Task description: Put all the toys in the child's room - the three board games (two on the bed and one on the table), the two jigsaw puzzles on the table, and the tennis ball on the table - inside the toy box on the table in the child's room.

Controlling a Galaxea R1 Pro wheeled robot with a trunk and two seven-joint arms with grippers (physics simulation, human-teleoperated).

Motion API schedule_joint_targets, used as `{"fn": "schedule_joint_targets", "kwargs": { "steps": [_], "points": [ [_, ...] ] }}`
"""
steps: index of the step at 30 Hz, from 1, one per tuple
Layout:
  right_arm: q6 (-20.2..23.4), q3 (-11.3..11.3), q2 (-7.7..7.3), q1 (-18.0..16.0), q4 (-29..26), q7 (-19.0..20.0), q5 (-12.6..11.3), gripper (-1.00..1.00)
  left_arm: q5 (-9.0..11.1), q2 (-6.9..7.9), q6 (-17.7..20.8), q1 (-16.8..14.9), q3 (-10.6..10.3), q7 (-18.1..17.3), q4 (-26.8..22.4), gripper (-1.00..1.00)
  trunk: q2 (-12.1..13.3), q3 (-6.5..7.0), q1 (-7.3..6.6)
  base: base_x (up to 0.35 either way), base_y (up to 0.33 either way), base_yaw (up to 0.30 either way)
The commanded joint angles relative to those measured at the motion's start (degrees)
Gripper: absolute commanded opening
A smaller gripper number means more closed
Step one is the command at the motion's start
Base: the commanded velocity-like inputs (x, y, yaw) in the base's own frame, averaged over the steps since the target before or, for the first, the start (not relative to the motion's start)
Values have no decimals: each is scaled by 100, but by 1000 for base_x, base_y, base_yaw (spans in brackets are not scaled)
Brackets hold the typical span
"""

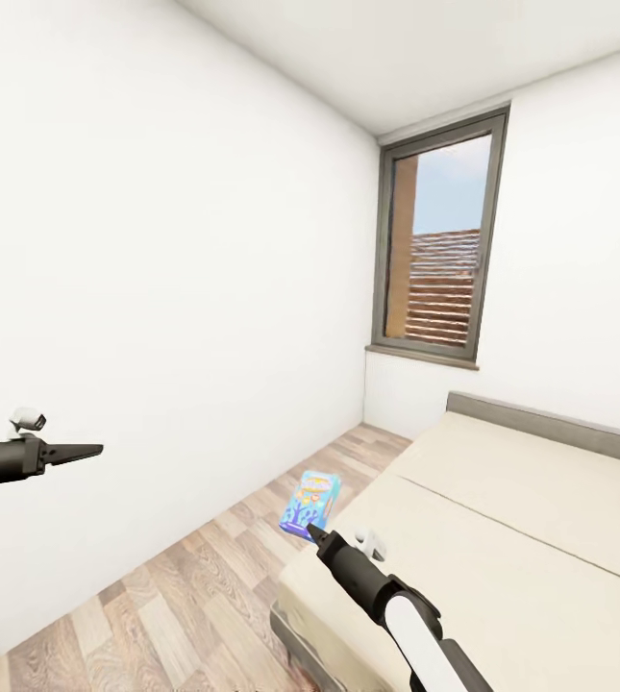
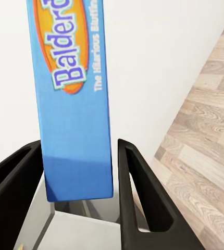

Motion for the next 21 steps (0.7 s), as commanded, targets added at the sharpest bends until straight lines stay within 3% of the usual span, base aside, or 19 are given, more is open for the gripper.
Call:
{"fn": "schedule_joint_targets", "kwargs": {
  "steps": [1,10,21],
  "points": [
    [14,3,-1,-5,-11,-46,-60,-100,-1,2,61,-5,-2,-23,0,100,-8,-19,1,0,0,0],
    [15,3,6,-5,31,-46,-59,-100,-1,1,60,-5,-6,-23,0,100,-8,-100,1,0,-5,68],
    [9,57,8,-5,36,-55,-4,-100,-1,1,54,-5,-10,-23,0,100,-8,-161,1,0,-158,224]
  ]
}}
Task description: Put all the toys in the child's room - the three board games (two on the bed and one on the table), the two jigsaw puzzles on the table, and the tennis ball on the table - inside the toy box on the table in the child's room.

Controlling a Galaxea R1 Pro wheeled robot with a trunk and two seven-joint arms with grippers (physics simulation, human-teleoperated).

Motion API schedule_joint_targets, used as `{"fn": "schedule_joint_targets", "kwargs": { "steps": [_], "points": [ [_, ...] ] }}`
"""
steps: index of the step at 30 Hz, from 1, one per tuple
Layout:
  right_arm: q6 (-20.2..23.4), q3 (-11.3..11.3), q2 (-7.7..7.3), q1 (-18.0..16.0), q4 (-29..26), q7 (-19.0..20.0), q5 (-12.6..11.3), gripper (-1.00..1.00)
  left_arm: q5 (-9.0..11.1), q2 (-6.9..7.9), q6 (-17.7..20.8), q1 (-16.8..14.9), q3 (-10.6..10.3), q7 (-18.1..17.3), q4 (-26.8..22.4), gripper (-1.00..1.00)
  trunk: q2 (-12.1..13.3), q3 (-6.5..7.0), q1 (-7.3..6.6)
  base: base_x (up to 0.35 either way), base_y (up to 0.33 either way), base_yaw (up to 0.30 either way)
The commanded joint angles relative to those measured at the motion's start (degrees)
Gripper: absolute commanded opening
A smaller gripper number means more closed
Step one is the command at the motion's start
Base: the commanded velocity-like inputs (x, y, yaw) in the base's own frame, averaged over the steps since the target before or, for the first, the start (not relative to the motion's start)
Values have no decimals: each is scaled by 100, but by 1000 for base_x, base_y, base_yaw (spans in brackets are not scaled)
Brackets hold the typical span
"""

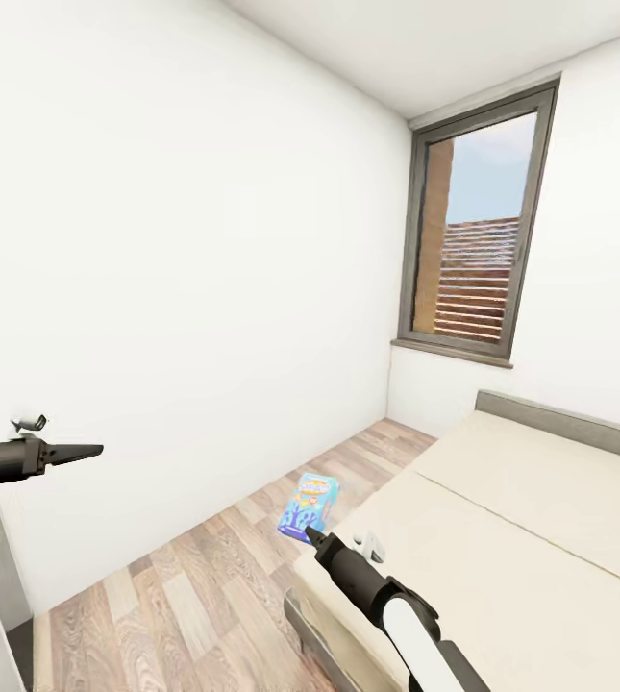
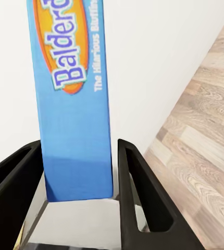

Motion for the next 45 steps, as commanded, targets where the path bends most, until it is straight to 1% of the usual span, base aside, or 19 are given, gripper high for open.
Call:
{"fn": "schedule_joint_targets", "kwargs": {
  "steps": [1,12,27,36,43,45],
  "points": [
    [11,6,-2,-4,-12,-46,-56,-100,-6,0,62,-6,-2,-24,-1,100,-7,-13,1,0,-190,176],
    [10,12,0,-4,-14,-37,-48,-100,-6,0,59,-6,-3,-24,-1,100,-7,-19,1,0,-158,77],
    [4,11,5,-4,-14,-46,-51,-100,-6,0,59,-6,-3,-24,-1,100,-7,-19,1,0,-9,281],
    [2,11,6,-4,61,-46,-47,-100,-6,0,59,-6,-3,-24,-1,100,-7,-19,1,0,-112,291],
    [2,11,6,-4,70,-46,-51,-100,-6,5,66,-6,4,-24,-1,100,-7,-19,1,0,-20,291],
    [2,11,6,-4,73,-46,-51,-100,0,2,67,-6,1,-24,-1,100,73,17,-43,0,-3,291]
  ]
}}
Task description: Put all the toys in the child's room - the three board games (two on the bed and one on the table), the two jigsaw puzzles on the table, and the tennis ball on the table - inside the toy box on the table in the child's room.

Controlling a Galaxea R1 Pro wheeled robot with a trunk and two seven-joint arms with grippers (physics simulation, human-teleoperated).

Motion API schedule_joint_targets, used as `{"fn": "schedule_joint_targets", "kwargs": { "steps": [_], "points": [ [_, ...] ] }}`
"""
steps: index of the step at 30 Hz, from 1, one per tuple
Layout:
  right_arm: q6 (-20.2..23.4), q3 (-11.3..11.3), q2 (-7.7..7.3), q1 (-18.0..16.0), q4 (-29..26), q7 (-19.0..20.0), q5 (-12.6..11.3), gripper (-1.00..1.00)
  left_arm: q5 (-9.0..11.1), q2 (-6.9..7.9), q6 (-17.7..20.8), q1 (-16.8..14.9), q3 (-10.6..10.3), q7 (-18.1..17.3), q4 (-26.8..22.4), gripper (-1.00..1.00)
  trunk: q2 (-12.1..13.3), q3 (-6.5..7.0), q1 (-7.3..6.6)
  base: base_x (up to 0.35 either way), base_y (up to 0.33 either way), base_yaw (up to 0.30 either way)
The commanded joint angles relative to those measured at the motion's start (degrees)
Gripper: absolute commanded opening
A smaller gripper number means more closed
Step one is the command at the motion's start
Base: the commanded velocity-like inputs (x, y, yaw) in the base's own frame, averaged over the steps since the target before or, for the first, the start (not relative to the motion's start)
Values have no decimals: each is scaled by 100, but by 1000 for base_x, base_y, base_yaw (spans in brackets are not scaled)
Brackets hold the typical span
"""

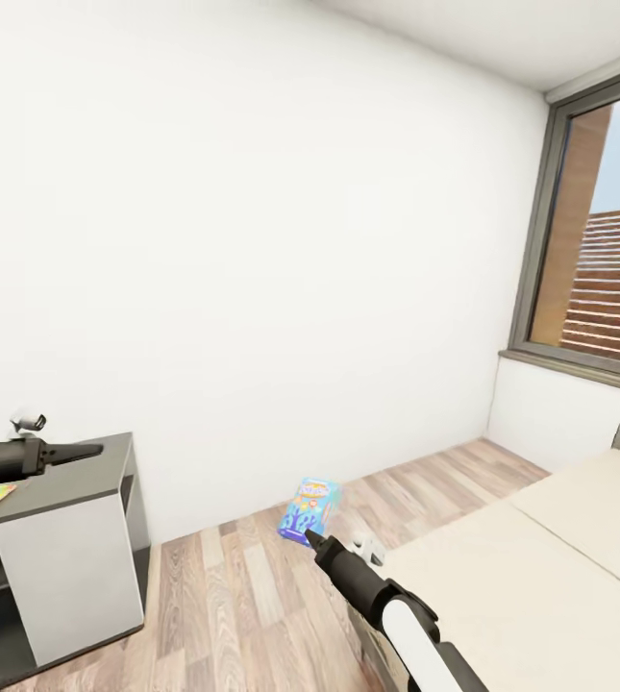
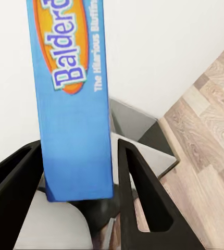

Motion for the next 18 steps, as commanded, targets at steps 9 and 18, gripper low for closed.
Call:
{"fn": "schedule_joint_targets", "kwargs": {
  "steps": [9,18],
  "points": [
    [13,4,0,-4,51,-41,-55,-100,0,0,61,-5,-10,-23,1,100,355,153,-197,0,-1,280],
    [12,4,-1,-4,58,-38,-51,-100,-2,0,61,-5,-14,-23,1,100,716,314,-395,0,0,52]
  ]
}}
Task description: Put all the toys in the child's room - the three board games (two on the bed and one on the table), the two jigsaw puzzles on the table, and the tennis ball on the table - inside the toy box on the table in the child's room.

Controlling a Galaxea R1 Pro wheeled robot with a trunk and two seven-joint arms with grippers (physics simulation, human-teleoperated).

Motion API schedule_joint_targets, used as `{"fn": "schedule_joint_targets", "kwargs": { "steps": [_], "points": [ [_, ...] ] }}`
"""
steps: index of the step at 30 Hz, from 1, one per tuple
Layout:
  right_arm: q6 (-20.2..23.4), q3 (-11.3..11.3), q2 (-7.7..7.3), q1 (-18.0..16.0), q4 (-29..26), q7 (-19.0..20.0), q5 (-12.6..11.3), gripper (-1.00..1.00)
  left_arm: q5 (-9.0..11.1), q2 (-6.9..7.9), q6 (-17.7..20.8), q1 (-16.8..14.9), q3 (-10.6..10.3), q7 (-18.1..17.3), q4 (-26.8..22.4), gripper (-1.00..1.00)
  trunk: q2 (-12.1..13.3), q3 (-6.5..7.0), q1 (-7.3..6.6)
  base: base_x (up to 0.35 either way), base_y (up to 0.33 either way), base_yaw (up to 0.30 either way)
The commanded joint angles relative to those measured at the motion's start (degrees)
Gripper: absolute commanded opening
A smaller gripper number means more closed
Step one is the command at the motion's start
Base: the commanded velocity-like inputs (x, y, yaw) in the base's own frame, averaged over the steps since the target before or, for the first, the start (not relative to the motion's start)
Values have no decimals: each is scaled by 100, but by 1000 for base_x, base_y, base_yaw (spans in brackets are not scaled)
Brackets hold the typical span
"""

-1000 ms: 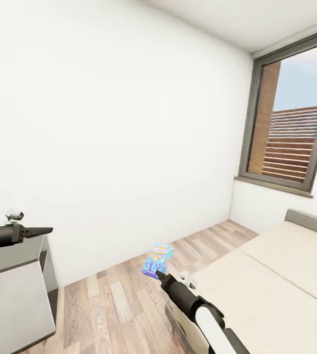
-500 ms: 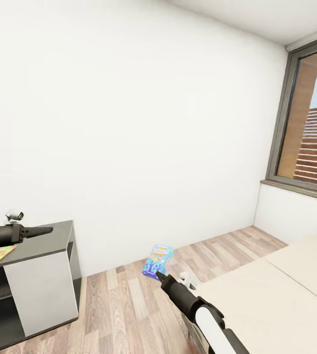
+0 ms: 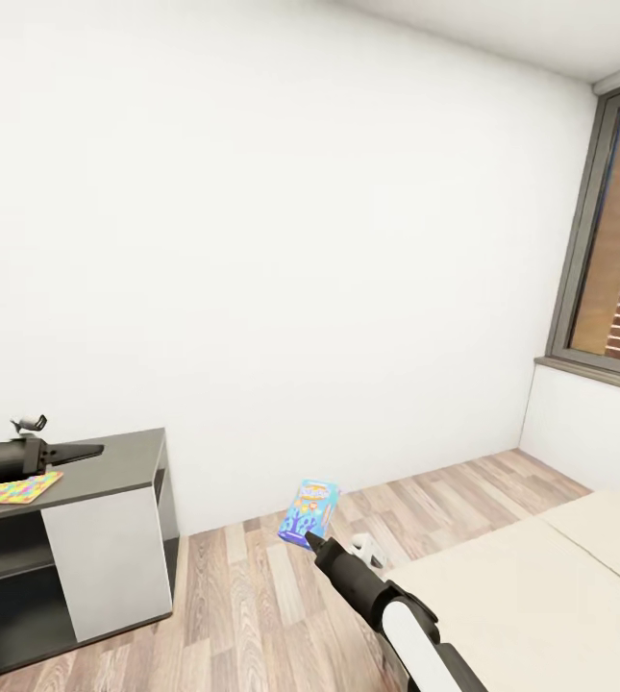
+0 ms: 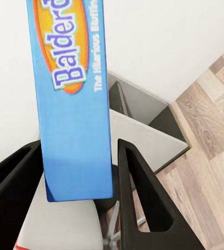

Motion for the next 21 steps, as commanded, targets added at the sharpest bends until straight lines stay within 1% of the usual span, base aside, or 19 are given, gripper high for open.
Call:
{"fn": "schedule_joint_targets", "kwargs": {
  "steps": [1,13,18,21],
  "points": [
    [17,0,-1,-4,-8,-47,-62,-100,-4,2,61,-4,-2,-23,0,100,33,8,-21,0,0,2],
    [12,4,5,-4,-8,-47,-55,-100,-6,2,61,-4,-2,-23,0,100,514,224,-284,0,0,4],
    [12,4,3,-4,-8,-47,-55,-100,-6,2,61,-4,-2,-23,0,100,715,325,-394,0,0,193],
    [12,4,3,-4,-8,-47,-55,-100,-7,2,61,-4,-2,-23,0,100,715,334,-394,0,0,255]
  ]
}}
